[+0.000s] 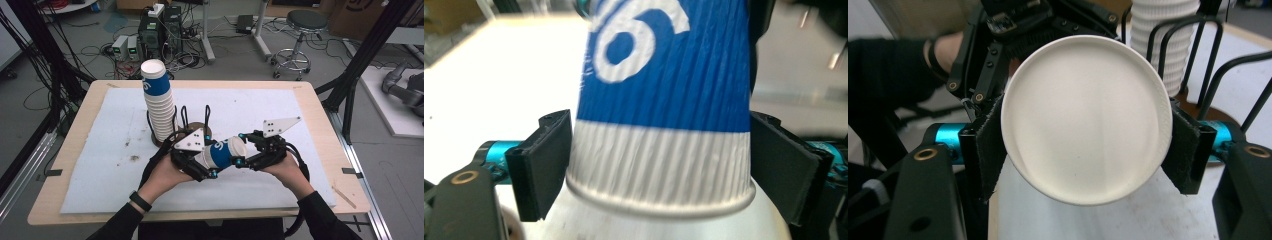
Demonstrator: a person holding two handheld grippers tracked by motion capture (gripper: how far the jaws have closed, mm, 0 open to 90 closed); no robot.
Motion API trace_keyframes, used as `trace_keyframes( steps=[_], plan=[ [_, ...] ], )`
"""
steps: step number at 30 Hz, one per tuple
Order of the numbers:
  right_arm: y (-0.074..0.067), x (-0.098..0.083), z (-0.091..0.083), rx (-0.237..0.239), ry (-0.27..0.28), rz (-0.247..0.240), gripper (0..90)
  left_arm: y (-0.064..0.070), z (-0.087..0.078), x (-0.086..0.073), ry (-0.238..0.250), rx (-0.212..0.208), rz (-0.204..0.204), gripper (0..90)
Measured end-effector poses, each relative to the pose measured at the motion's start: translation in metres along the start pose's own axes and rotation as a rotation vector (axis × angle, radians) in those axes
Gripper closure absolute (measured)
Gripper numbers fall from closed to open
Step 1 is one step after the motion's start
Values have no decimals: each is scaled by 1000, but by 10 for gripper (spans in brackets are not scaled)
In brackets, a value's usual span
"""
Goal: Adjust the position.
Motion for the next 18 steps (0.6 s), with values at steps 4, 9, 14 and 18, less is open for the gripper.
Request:
trace_keyframes(
  steps=[4, 9, 14, 18],
  plan=[
    [0, 1, -5, 1, 67, 7, 299, -4, -5, -8, 149, 7, -71, 129],
    [1, 1, -7, 32, 128, 33, 299, -7, -2, -15, 247, -24, -121, 116],
    [1, 0, -5, 44, 130, 37, 299, -4, 1, -15, 267, -41, -118, 133],
    [2, -1, -4, 58, 129, 43, 300, -6, -1, -15, 265, -49, -109, 173]
  ],
)
Point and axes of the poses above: each handheld gripper's, and its own axes: z roughly forward along the jaws, x roughly out of its top, y roughly to its right, the point moved 1 cm from there along z, roughly forward along the jaws, and after that the axes turned 5 degrees about z, right-handed, at the moved point
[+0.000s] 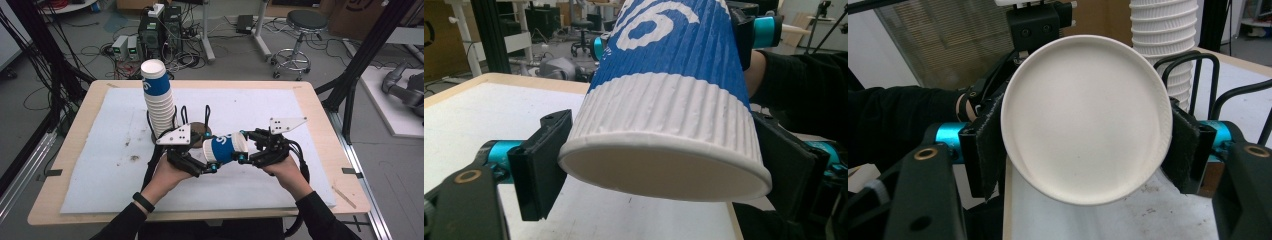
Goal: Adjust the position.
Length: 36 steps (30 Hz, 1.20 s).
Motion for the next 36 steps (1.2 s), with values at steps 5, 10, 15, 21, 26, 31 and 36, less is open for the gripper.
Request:
trace_keyframes(
  steps=[5, 10, 15, 21, 26, 31, 36],
  plan=[
    [1, 0, -1, 7, -9, 0, 299, 0, -1, 4, -33, -7, 25, 189],
    [-2, -1, -2, -25, -59, -31, 261, 0, -2, 11, -111, -16, 61, 196],
    [-5, 5, -2, -92, -150, -75, 213, 0, -5, 17, -209, -17, 99, 201],
    [-7, 6, 1, -116, -239, -100, 213, 3, -3, 22, -348, -21, 166, 204],
    [-6, 1, 9, -94, -308, -98, 213, 6, 1, 23, -410, -30, 185, 208],
    [-6, -3, 17, -78, -347, -119, 283, 7, 2, 24, -409, -26, 195, 198],
    [-3, -2, 11, -44, -284, -112, 295, 5, -2, 23, -281, -6, 159, 162]
  ],
)
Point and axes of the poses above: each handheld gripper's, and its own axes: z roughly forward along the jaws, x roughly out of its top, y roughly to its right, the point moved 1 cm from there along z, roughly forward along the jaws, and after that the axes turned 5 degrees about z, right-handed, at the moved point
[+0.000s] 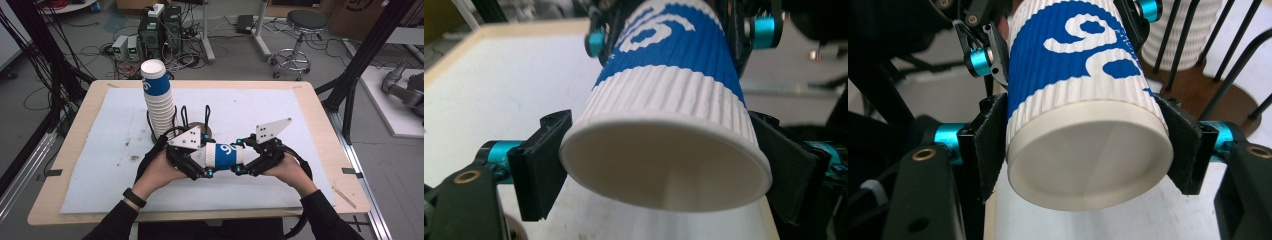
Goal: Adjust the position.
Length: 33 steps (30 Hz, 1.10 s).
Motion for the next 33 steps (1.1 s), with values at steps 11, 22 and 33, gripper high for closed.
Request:
trace_keyframes(
  steps=[11, 22, 33],
  plan=[
    [7, -5, -15, 47, 179, 48, 298, -6, -1, -12, 288, 2, -169, 85],
    [4, -6, -8, 66, 210, 30, 298, -8, -1, -14, 348, -63, -212, 172],
    [3, -5, -7, -38, 79, -3, 219, -7, -7, -3, 154, -33, -109, 194]
  ],
)
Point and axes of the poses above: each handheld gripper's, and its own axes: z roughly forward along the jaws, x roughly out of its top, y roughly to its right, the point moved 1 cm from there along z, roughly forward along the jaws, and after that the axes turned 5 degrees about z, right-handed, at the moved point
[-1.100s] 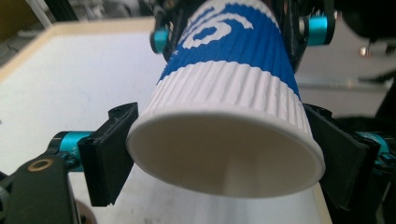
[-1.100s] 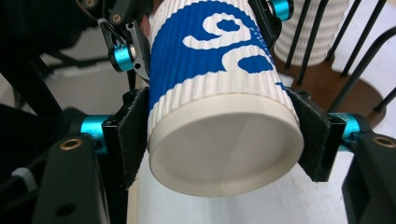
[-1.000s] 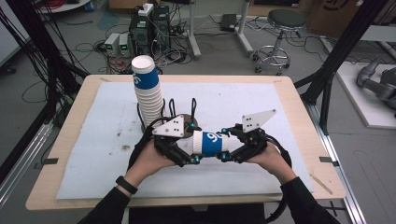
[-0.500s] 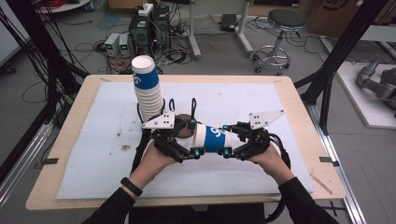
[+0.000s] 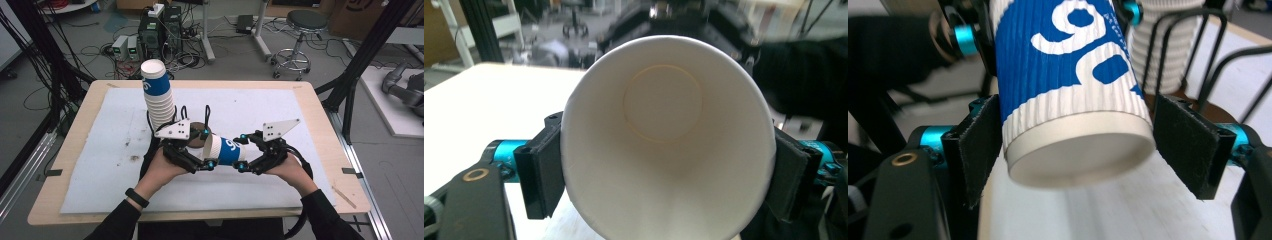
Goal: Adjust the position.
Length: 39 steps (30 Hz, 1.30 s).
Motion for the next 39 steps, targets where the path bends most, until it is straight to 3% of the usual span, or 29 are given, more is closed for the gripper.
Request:
trace_keyframes(
  steps=[4, 10, 15, 18, 20, 24, 27, 32, 35, 39],
  plan=[
    [-5, 4, 1, -51, -96, -68, 219, 2, 3, 5, -134, 16, 58, 196],
    [-10, 1, 17, -72, -220, -122, 219, 7, 12, 9, -263, 3, 104, 201],
    [-9, -4, 29, -51, -271, -107, 221, 7, 17, 10, -278, -11, 109, 205],
    [-8, -5, 30, -47, -283, -112, 287, 7, 17, 10, -273, -12, 110, 204],
    [-7, -6, 30, -42, -264, -120, 292, 7, 16, 11, -252, -5, 107, 185],
    [-5, -6, 25, -17, -187, -99, 295, 6, 12, 11, -129, 12, 77, 135],
    [-2, -7, 19, -6, -91, -69, 296, 4, 10, 9, -35, 27, 26, 104],
    [0, -6, 12, 25, 9, -28, 295, 0, 9, 5, 96, 26, -45, 98],
    [-1, -7, 13, 28, 19, -17, 295, 0, 11, 5, 128, 9, -65, 98],
    [-2, -7, 16, 28, 26, -28, 295, 1, 13, 6, 131, 10, -45, 144]
  ],
)
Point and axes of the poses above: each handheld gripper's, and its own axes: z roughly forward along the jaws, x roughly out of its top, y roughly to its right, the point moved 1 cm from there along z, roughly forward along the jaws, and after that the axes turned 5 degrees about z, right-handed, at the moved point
